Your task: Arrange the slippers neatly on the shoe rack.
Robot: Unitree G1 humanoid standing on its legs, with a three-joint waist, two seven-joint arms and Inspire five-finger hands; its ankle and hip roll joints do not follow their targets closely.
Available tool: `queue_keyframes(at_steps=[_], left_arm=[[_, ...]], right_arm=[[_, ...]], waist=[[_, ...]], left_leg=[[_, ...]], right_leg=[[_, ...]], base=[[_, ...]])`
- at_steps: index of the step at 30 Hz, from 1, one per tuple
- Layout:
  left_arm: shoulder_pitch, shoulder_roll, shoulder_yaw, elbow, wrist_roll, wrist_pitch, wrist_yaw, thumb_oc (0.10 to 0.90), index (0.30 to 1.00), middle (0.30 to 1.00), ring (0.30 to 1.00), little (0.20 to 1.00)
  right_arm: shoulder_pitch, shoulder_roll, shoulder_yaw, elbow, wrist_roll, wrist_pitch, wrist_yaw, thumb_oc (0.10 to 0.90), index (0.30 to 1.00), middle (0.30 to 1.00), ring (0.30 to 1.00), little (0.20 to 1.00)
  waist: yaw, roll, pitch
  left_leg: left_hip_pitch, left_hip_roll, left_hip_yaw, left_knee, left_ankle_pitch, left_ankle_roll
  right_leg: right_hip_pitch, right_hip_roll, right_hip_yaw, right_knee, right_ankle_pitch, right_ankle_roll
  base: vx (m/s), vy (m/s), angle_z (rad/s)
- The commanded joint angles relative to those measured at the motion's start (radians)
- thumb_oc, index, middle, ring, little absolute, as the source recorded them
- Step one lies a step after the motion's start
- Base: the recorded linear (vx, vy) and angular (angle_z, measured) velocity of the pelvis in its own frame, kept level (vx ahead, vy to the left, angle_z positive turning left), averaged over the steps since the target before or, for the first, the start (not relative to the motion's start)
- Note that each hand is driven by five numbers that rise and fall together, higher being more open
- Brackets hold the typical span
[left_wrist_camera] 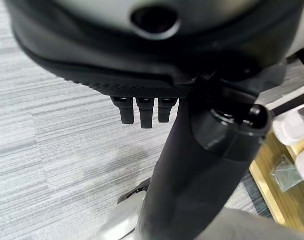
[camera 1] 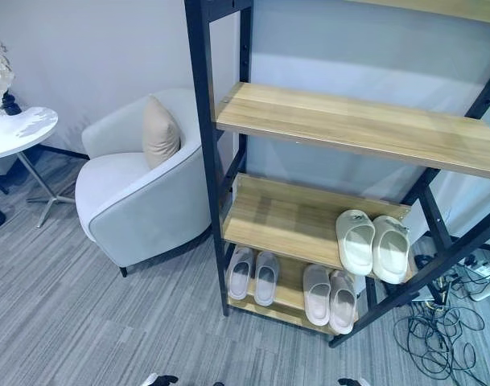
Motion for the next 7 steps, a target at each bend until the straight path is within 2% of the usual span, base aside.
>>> queue_keyframes(at_steps=[1,7], left_arm=[[-0.082,-0.01,0.035,0.05,0.032,-0.017,0.052,0.8,0.9,0.9,0.9,0.9],[-0.081,-0.032,0.066,0.102,0.02,-0.01,0.058,0.8,0.9,0.9,0.9,0.9]], right_arm=[[-0.053,-0.031,0.002,0.01,-0.021,-0.01,-0.017,0.8,0.9,0.9,0.9,0.9],[-0.055,-0.019,0.004,0.028,-0.023,-0.003,-0.009,0.8,0.9,0.9,0.9,0.9]], waist=[[0.012,-0.003,-0.012],[0.007,-0.004,-0.012]], left_leg=[[-0.014,-0.008,0.054,0.003,-0.036,-0.025],[0.006,-0.009,0.075,0.003,-0.049,-0.019]], right_leg=[[0.007,-0.004,-0.029,0.02,-0.061,0.055],[0.009,-0.005,0.003,0.02,-0.056,0.057]], base=[[0.01,0.055,-0.06],[0.0,0.041,-0.16]])
